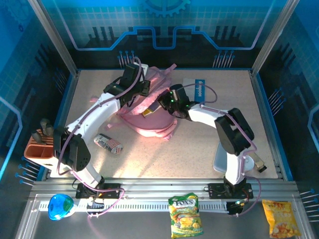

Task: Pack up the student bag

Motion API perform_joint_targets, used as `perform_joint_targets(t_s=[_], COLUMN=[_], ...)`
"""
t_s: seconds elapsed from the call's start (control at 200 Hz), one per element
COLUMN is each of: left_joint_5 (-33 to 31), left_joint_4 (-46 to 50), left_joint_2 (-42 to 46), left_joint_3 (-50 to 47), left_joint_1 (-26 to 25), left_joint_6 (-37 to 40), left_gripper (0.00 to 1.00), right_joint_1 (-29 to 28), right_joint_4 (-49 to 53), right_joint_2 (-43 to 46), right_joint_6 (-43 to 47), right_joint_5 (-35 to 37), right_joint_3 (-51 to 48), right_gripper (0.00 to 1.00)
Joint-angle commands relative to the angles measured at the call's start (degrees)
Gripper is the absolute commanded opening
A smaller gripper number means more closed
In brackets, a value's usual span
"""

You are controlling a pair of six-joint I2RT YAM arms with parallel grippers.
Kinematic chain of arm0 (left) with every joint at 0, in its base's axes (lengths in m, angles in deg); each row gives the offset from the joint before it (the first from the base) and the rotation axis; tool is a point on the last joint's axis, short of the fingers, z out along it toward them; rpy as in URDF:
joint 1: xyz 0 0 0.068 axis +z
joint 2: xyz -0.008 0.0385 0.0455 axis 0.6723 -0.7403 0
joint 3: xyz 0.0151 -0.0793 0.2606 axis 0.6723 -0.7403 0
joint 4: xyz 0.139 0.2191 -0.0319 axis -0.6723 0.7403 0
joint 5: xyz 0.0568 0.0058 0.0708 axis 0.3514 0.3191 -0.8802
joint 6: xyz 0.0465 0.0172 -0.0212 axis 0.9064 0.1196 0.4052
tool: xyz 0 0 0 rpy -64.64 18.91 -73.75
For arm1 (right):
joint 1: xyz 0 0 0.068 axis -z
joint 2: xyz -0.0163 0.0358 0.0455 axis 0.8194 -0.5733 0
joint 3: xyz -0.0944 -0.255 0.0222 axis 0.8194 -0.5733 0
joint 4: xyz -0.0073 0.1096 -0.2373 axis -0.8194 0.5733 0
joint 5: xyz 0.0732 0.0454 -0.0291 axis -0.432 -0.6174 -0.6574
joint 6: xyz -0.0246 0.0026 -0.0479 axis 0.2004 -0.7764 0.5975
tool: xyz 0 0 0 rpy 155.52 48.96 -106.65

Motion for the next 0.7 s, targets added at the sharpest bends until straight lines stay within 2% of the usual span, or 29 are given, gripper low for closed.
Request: perform_joint_targets(t_s=[0.0, 0.105, 0.245, 0.33, 0.42, 0.5, 0.63, 0.695], left_joint_5=[1.41, 1.85, 2.37, 2.73, 2.57, 2.48, 2.16, 4.38], left_joint_4=[-4.36, -4.49, -4.96, -4.78, -4.61, -4.72, -5.04, -5.04], left_joint_2=[4.47, 4.39, 4.34, 4.08, 3.85, 3.79, 4.7, 5.58], left_joint_3=[0.82, 0.91, -0.03, -0.47, -1.21, -2.64, -6.89, -9.43], left_joint_1=[0.33, 1.04, 2.04, 2.66, 3.28, 4.06, 4.97, 5.21], left_joint_6=[-2.7, -4.04, -5.09, -5.4, -5.44, -5.15, -3.59, -2.52], left_gripper=[0.0, 0.0, 0.0, 0.0, 0.0, 0.0, 0.0, 0.0], right_joint_1=[-1.31, -1.72, -1.41, -0.81, 0.09, 0.8, 2.66, 3.98], right_joint_4=[3.06, 4.17, 3.95, 3.6, 2.25, 2.34, 7.33, 11.18], right_joint_2=[-5.92, -8.63, -4.29, 0.35, 5.44, 10.95, 20.09, 24.13], right_joint_6=[-1.91, -2.78, -0.56, 1.17, 2.25, 3.54, 7.55, 10.88], right_joint_5=[-1.66, -4.56, -3.75, -4.19, -5.27, -4.84, -1.15, 1.23], right_joint_3=[7.08, 9.3, 5.12, 1.12, -4.46, -10.26, -18.45, -20.56], right_gripper=[0.07, 0.16, 0.48, 0.61, 0.69, 0.71, 0.75, 0.79])
